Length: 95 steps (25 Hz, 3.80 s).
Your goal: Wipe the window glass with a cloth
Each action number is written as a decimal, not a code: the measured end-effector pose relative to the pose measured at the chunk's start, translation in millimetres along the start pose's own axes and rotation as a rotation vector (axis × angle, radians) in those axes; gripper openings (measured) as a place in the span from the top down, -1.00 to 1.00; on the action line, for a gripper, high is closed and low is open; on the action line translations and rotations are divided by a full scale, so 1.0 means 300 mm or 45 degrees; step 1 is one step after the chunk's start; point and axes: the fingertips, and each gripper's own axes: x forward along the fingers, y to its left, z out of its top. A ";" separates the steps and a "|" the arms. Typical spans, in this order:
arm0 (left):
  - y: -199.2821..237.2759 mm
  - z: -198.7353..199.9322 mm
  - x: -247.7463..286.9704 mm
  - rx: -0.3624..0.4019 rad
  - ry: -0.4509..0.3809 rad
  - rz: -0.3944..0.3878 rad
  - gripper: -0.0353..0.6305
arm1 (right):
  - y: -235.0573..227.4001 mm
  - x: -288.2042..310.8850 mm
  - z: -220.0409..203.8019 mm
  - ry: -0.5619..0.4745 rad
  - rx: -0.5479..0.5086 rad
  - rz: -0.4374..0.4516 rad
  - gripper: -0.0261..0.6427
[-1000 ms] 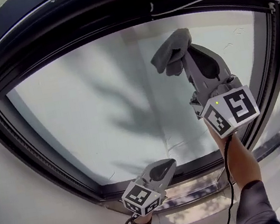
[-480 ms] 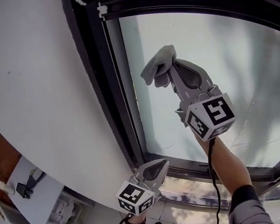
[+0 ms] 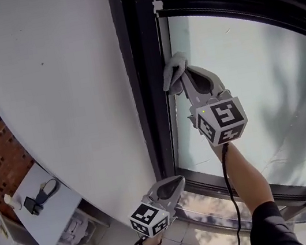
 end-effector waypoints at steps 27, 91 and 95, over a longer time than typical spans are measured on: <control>-0.575 -0.086 0.462 -0.008 0.068 -0.654 0.89 | -0.621 -0.772 0.166 0.018 -0.132 -0.451 0.88; -0.080 -0.137 -0.007 -0.093 0.055 -0.098 0.89 | 0.009 -0.093 -0.159 0.043 0.256 0.074 0.89; -0.137 -0.139 0.056 -0.092 0.064 -0.201 0.89 | -0.059 -0.173 -0.149 0.067 0.332 0.068 0.88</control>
